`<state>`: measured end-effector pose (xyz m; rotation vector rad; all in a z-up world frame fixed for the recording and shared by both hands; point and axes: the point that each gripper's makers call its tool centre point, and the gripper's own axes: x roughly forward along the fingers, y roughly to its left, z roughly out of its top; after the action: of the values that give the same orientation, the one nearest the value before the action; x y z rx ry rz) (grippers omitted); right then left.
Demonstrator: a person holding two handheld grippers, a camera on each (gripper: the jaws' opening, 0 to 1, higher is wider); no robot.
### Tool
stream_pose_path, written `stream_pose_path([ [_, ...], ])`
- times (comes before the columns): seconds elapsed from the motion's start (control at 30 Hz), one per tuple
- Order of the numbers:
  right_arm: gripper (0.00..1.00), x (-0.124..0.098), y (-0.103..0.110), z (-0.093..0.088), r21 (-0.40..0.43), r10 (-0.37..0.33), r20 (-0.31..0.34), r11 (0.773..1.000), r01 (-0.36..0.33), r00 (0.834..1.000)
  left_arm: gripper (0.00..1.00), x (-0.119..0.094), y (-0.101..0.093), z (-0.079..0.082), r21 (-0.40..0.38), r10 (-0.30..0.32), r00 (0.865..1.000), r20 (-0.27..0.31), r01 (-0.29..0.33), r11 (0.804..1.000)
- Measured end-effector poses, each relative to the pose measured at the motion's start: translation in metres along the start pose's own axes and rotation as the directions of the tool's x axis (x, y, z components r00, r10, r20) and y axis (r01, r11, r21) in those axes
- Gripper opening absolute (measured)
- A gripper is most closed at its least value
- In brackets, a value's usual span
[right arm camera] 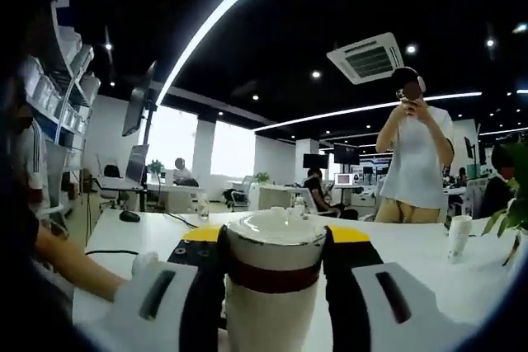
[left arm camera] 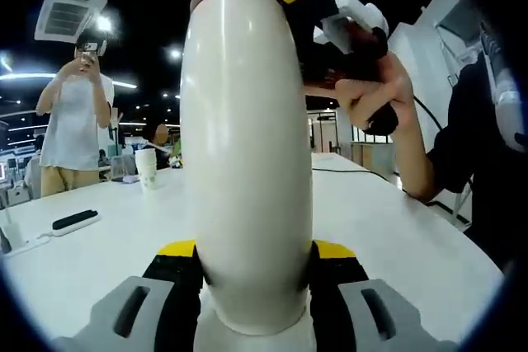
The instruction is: Grasp the water cup twist off the cup lid place the cup lid on the table
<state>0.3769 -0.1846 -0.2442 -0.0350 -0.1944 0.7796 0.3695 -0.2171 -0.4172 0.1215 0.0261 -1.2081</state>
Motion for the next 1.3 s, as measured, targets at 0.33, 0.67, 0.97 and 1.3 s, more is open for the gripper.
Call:
stream_pose_path([
  [0.33, 0.48, -0.001, 0.009, 0.001, 0.07, 0.352, 0.053, 0.932, -0.355, 0.935, 0.52, 0.0, -0.001, 0.0, 0.0, -0.003, 1.0, 0.0, 0.003, 1.0],
  [0.67, 0.48, -0.001, 0.017, -0.001, 0.063, 0.609, 0.093, 0.786, -0.615, 0.788, 0.52, -0.001, -0.003, 0.0, -0.004, -0.003, 1.0, -0.003, 0.003, 1.0],
  [0.97, 0.58, -0.004, 0.013, -0.007, 0.104, 0.47, 0.05, 0.875, -0.472, 0.881, 0.52, -0.002, -0.003, -0.001, -0.001, -0.006, 1.0, -0.005, 0.006, 1.0],
  [1.3, 0.64, -0.023, 0.004, -0.001, 0.035, -0.013, 0.015, 0.999, 0.013, 1.0, 0.52, -0.001, -0.002, -0.002, 0.001, -0.004, 1.0, -0.007, 0.004, 1.0],
])
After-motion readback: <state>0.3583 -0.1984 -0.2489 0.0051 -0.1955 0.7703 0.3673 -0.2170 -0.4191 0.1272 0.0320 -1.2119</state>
